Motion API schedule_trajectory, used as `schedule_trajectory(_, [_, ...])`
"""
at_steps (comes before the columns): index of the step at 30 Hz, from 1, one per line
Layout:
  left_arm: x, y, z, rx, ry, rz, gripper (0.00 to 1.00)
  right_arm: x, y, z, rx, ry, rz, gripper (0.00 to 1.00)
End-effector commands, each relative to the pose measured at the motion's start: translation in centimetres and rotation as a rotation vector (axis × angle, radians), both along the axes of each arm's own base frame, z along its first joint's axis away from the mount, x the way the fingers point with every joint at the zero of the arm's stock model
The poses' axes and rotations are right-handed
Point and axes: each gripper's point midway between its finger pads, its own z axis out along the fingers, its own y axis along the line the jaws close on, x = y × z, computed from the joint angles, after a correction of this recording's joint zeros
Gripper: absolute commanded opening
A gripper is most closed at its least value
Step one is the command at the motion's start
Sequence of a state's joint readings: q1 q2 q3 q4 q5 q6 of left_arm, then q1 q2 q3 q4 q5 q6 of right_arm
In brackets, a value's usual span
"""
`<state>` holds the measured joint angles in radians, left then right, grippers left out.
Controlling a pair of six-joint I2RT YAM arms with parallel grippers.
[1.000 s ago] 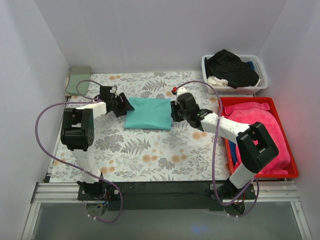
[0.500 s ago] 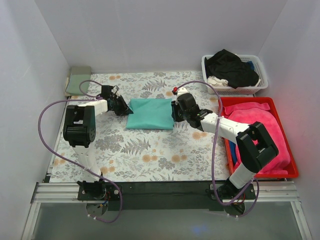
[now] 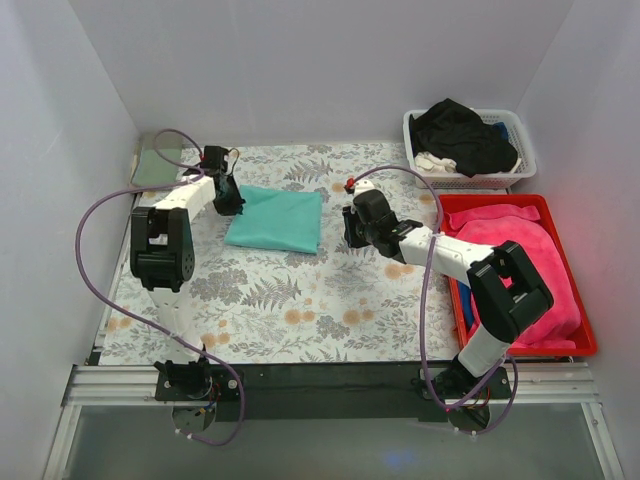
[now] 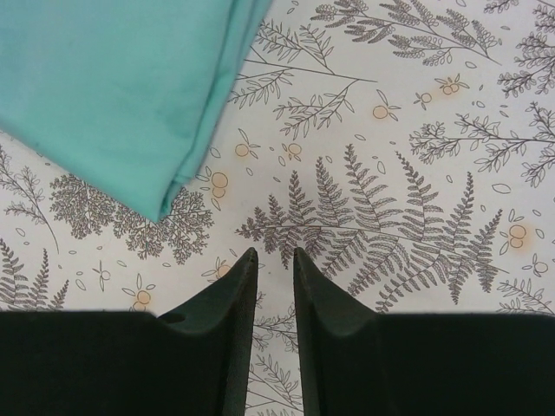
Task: Fold and stack the t-shirts
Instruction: Put the neatly folded tshirt into the corner of the board with the left arm
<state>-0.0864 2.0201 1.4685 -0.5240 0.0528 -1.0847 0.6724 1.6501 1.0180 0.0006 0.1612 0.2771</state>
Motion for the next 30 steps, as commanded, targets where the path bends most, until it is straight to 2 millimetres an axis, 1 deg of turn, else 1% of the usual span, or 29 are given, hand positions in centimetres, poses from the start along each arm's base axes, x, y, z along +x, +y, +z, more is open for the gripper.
schedule_trajectory(1, [-0.8,4.6,1.9,0.237,0.065,0.049,0.0,0.7,0.9,0.7,0.036,-0.012,-0.001,0.29])
schedule_trajectory(3, [-1.0,5.9,2.1,0.311,0.083,0.069,0.0,0.7,1.1,0.6,0.045,-0.006,-0.005,0.28])
schedule_trajectory(4, [-1.5,6.6,2.1,0.348,0.111,0.073,0.0,0.6,1.3,0.6,0.054,-0.003,0.0,0.28])
schedule_trajectory(5, [-1.7,8.0,2.3,0.422,0.121,0.092,0.0,0.6,1.4,0.7,0.062,-0.003,0.001,0.28])
schedule_trajectory(9, [-2.8,10.3,2.0,0.55,0.174,0.119,0.0,0.2,1.3,0.8,0.078,-0.006,0.005,0.27])
schedule_trajectory(11, [-3.1,11.1,1.8,0.584,0.176,0.135,0.0,0.0,1.3,1.2,0.092,-0.017,0.012,0.27])
schedule_trajectory(13, [-3.2,12.1,2.1,0.62,0.175,0.159,0.0,-0.1,1.3,1.4,0.098,-0.02,0.016,0.27])
schedule_trajectory(16, [-3.0,14.1,2.7,0.681,0.172,0.192,0.0,-0.3,1.3,1.5,0.106,-0.021,0.021,0.27])
schedule_trajectory(18, [-2.8,15.8,3.1,0.718,0.178,0.212,0.0,-0.4,1.4,1.6,0.111,-0.022,0.021,0.27])
schedule_trajectory(19, [-2.8,16.4,3.1,0.721,0.185,0.217,0.0,-0.4,1.3,1.5,0.11,-0.019,0.022,0.27])
schedule_trajectory(20, [-3.1,18.2,3.2,0.721,0.194,0.259,0.0,-0.4,1.4,1.6,0.114,-0.02,0.022,0.27])
schedule_trajectory(22, [-3.1,19.8,3.1,0.68,0.201,0.314,0.0,-0.4,1.6,1.4,0.117,-0.016,0.029,0.27])
schedule_trajectory(24, [-2.8,20.9,3.4,0.682,0.186,0.345,0.0,-0.3,1.8,1.5,0.121,-0.014,0.034,0.27])
schedule_trajectory(25, [-2.8,22.0,3.4,0.69,0.182,0.372,0.0,-0.3,2.0,1.4,0.122,-0.009,0.037,0.27])
schedule_trajectory(27, [-2.5,23.0,3.3,0.682,0.181,0.403,0.0,0.0,2.1,1.5,0.123,-0.012,0.038,0.27])
schedule_trajectory(28, [-2.4,23.7,3.3,0.676,0.18,0.424,0.0,0.0,2.1,1.1,0.119,-0.006,0.035,0.27])
schedule_trajectory(29, [-2.0,24.1,3.0,0.676,0.18,0.425,0.0,0.1,2.2,1.1,0.119,-0.006,0.035,0.27])
schedule_trajectory(30, [-1.8,24.5,3.1,0.686,0.177,0.437,0.0,0.1,2.2,1.1,0.123,-0.004,0.032,0.27])
